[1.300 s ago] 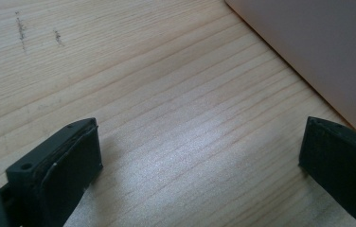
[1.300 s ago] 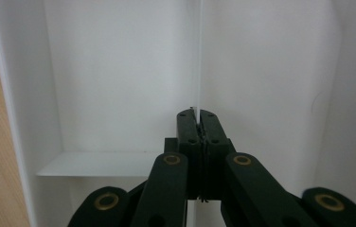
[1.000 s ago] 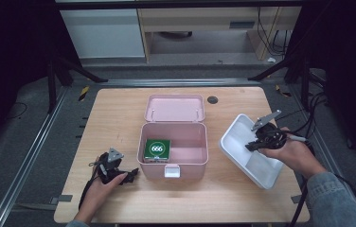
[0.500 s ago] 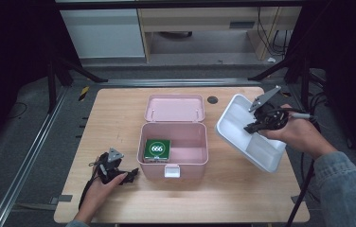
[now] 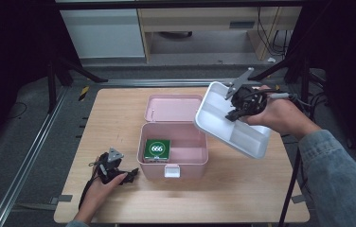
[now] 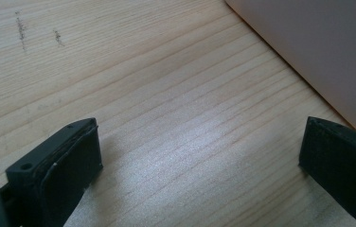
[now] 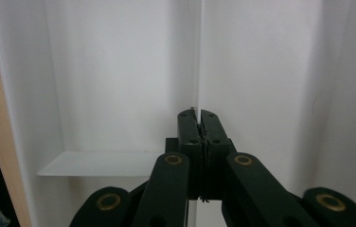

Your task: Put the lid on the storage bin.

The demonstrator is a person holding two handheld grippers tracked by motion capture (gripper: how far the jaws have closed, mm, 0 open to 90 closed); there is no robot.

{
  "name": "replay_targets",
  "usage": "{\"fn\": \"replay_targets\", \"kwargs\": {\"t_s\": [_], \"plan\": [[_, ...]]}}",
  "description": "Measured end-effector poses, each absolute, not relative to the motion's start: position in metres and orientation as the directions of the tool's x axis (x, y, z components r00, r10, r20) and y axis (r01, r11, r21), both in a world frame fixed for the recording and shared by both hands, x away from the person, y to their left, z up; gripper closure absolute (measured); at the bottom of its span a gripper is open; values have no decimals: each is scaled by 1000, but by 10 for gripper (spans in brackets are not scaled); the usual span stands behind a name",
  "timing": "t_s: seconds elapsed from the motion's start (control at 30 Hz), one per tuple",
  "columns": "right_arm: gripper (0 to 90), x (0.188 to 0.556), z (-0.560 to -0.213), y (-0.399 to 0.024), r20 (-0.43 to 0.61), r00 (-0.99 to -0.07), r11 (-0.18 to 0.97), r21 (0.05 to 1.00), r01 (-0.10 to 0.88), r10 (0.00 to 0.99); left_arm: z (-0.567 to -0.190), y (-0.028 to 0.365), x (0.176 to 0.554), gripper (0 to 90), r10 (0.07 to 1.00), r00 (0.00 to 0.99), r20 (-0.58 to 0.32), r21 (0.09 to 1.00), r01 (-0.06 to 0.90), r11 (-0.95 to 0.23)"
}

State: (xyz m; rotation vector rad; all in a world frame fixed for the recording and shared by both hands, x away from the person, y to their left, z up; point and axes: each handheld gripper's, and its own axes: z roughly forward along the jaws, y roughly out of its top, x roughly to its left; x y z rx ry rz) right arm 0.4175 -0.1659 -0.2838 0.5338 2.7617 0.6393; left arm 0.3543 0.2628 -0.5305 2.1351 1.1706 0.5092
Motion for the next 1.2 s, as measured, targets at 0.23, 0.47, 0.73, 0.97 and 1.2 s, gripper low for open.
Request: {"fn": "replay_targets", "kwargs": {"t_s": [0.23,0.47,0.73,0.97,1.2], "plan": [[898,422,-283,-130,-166,-928,866,441,233,334,-531,263,354,0,849,528,29,695,600,-397],[898,426,-288,-97,-156,-948,885,425,191,279,-531,263,354,0,849,527,27,696,600,-394],[897,433,-291,-64,-146,-962,895,419,151,230,-530,263,354,0,849,528,27,695,601,-396],[898,435,-294,-39,-146,-972,906,409,111,185,-530,263,354,0,848,529,29,694,600,-398],[898,436,-300,-19,-150,-977,905,420,75,151,-531,263,354,0,849,528,28,695,600,-396]]}}
